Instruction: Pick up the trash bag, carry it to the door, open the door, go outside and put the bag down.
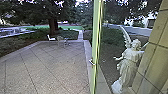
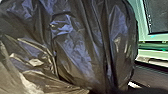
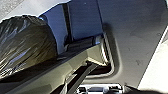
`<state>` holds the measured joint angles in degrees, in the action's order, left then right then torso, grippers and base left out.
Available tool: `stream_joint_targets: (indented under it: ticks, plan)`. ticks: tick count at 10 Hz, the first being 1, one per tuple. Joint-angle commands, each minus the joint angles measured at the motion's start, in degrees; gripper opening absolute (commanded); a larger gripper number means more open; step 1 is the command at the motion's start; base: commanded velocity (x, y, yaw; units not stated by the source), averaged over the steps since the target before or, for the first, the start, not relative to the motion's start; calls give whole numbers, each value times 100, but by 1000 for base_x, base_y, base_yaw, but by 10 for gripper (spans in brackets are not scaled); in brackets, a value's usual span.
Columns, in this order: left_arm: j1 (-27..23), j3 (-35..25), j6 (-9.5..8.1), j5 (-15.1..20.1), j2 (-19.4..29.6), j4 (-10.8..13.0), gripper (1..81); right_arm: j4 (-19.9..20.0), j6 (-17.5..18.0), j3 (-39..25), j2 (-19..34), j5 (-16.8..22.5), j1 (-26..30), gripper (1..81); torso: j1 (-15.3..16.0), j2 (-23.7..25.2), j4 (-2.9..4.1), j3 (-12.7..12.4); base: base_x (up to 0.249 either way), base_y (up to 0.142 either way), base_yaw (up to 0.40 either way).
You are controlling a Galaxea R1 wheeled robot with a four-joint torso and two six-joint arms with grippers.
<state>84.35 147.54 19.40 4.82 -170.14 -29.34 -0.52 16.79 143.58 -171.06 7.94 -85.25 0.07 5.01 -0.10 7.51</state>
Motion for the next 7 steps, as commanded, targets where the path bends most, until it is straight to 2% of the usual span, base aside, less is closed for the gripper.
stream_joint_targets:
  ticks: [1, 7]
  plan:
    - [-300, -58, 20, 450, -2, 25, 10, 17, 9, -86, -27, 358, 311, 811, 0, 0, 0, 0, 77, 0, 0]
    - [-300, -50, 20, 450, -2, 16, 10, 17, 9, -42, -45, 358, 302, 811, 0, 0, 0, 0, 77, 0, 0]
